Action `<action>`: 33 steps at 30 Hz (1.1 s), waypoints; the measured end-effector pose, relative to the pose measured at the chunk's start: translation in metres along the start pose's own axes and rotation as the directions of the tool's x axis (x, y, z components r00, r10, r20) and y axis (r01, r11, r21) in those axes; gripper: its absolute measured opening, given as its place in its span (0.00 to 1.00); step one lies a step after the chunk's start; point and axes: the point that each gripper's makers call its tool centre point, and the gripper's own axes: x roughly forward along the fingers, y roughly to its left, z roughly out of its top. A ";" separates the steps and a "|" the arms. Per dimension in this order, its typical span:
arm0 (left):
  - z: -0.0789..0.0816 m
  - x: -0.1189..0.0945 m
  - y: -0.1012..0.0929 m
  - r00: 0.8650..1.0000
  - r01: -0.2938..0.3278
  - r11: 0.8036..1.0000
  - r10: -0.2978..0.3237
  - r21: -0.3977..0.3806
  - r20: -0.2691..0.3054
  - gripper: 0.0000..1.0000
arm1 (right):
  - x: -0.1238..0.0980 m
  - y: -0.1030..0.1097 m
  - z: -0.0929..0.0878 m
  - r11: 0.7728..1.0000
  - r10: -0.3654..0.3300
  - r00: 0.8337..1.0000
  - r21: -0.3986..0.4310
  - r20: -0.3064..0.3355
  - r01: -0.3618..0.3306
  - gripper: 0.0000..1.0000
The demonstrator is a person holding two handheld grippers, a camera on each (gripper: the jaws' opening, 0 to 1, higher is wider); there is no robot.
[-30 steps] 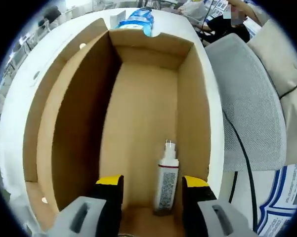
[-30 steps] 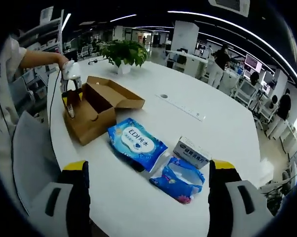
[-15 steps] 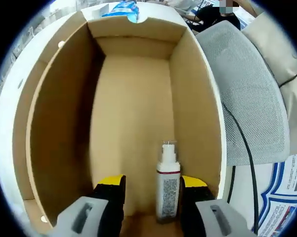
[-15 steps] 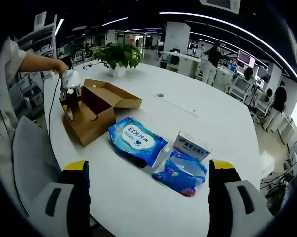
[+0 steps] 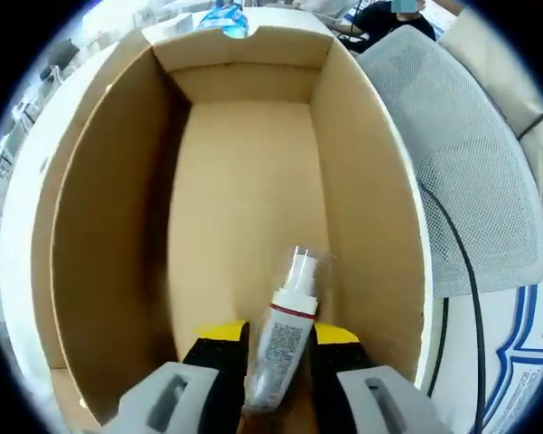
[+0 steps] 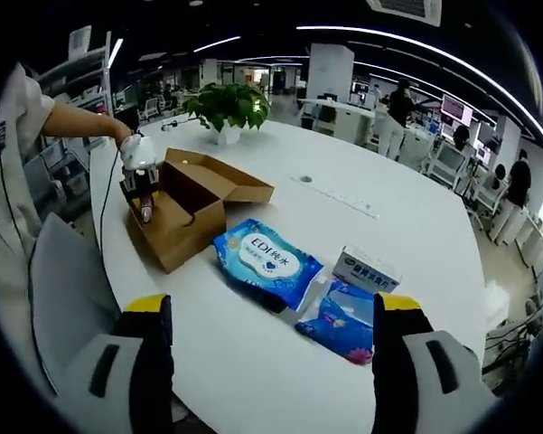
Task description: Operate the shoe box by opening the lid, removing the specified soft item, and placing it in the target area until the item is outside and the box remains undamaged.
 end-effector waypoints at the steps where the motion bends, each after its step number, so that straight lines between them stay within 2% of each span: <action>1: 0.000 0.000 0.000 1.000 -0.001 1.000 0.001 -0.002 0.000 0.24 | 0.001 0.002 0.001 1.000 0.007 1.000 -0.001 0.006 -0.007 0.86; 8: 0.006 0.001 0.001 0.999 -0.021 1.000 0.021 0.002 0.024 0.20 | 0.004 0.012 0.007 0.999 0.040 0.998 0.001 0.037 -0.040 0.86; 16: 0.008 -0.002 0.001 0.999 -0.017 0.995 0.019 -0.094 0.028 0.19 | 0.010 0.029 0.017 0.996 0.084 0.994 -0.017 0.075 -0.083 0.85; 20: 0.012 -0.006 0.001 0.999 -0.031 0.996 0.035 -0.089 0.042 0.19 | 0.014 0.039 0.026 0.994 0.113 0.989 -0.024 0.094 -0.111 0.85; 27: 0.023 -0.019 -0.004 0.994 -0.043 0.992 0.054 -0.117 0.092 0.19 | 0.026 0.060 0.038 0.985 0.171 0.978 -0.033 0.117 -0.169 0.82; 33: 0.037 -0.035 -0.007 0.983 -0.066 0.988 0.088 -0.143 0.159 0.19 | 0.036 0.085 0.047 0.968 0.245 0.960 -0.089 0.134 -0.235 0.75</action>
